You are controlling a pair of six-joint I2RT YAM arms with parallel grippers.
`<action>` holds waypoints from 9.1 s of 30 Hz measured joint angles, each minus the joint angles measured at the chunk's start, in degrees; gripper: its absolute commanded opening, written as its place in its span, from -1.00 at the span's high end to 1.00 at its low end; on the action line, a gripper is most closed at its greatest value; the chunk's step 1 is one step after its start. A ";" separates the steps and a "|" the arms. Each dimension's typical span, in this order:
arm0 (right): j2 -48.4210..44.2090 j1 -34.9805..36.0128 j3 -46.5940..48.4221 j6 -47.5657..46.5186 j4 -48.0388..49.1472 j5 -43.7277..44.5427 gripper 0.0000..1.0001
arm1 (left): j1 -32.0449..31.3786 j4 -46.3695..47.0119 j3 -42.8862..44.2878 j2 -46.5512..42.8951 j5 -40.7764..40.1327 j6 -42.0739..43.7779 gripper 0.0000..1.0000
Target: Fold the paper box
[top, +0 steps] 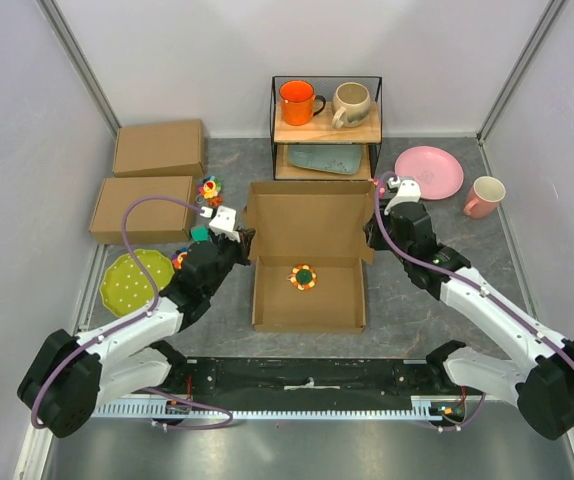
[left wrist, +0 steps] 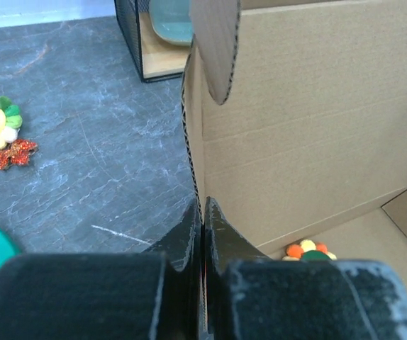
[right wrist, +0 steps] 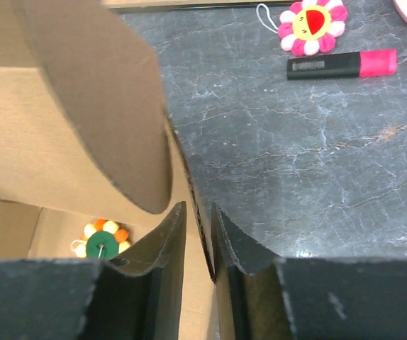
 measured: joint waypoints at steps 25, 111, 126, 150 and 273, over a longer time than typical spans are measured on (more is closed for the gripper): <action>-4.26 5.99 -7.72 0.63 7.28 7.50 0.79 | -4.48 13.49 -4.48 3.48 -9.18 -3.50 0.22; 5.84 7.02 11.04 -7.06 -12.39 8.70 0.49 | 13.62 -11.30 13.09 4.04 21.88 3.48 0.97; 2.71 6.97 4.11 -6.38 -5.07 9.22 0.78 | 6.91 -1.64 3.80 -2.38 15.82 3.19 0.96; -5.14 7.41 -8.46 -0.24 10.32 14.95 0.69 | -11.54 33.62 -6.32 8.04 -15.69 3.26 0.66; -13.73 17.90 -15.54 -6.93 23.26 24.70 -0.37 | -18.01 46.36 -7.85 23.10 -24.74 12.07 0.39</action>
